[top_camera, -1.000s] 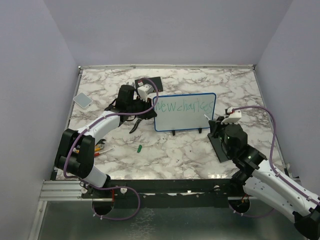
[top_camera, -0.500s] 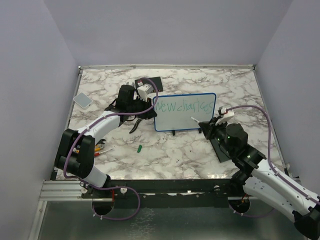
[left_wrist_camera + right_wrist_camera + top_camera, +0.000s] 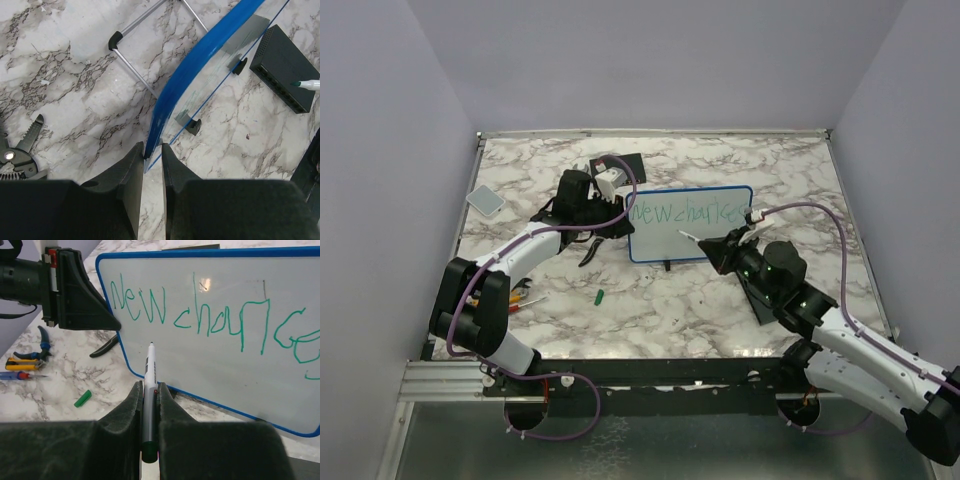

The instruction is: Write a sentence on the whiteboard

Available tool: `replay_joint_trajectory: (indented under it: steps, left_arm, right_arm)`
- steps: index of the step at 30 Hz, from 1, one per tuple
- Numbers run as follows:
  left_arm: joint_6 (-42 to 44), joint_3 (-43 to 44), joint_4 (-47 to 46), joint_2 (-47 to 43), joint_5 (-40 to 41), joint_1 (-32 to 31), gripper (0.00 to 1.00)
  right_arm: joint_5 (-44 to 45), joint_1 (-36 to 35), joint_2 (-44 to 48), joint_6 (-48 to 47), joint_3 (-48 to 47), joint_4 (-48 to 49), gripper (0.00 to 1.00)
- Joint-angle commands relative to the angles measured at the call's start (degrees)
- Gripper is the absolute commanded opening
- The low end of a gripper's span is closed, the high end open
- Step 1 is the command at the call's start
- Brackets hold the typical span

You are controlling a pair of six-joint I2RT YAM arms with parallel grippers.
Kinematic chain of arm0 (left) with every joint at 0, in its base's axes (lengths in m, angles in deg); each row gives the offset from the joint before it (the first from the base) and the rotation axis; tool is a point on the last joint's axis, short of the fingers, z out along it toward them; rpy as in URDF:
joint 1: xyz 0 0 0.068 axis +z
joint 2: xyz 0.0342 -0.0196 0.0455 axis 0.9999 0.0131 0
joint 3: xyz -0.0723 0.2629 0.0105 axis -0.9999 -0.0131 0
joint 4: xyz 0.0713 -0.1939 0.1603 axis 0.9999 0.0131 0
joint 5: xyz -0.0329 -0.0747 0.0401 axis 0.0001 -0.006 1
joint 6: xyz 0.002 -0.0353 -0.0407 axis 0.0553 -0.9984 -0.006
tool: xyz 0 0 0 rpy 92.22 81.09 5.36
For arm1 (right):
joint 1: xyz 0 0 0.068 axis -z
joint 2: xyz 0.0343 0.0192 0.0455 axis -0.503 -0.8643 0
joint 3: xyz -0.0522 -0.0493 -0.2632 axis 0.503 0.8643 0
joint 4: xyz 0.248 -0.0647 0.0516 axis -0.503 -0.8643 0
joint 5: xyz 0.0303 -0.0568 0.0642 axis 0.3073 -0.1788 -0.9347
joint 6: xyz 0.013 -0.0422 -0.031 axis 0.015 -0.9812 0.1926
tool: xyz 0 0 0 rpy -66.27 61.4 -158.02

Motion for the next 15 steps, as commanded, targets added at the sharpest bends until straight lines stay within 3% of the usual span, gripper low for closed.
replay_joint_trajectory:
  steps: [1, 15]
  left_arm:
    - [-0.3, 1.3, 0.1, -1.5, 1.7, -0.7, 0.21]
    - [-0.7, 1.5, 0.5, -1.4, 2.4, -1.0, 0.2]
  right_arm:
    - [-1.2, -2.1, -2.2, 2.2, 1.4, 7.1, 0.01]
    - [6.2, -11.5, -18.7, 1.2, 0.8, 21.7, 0.01]
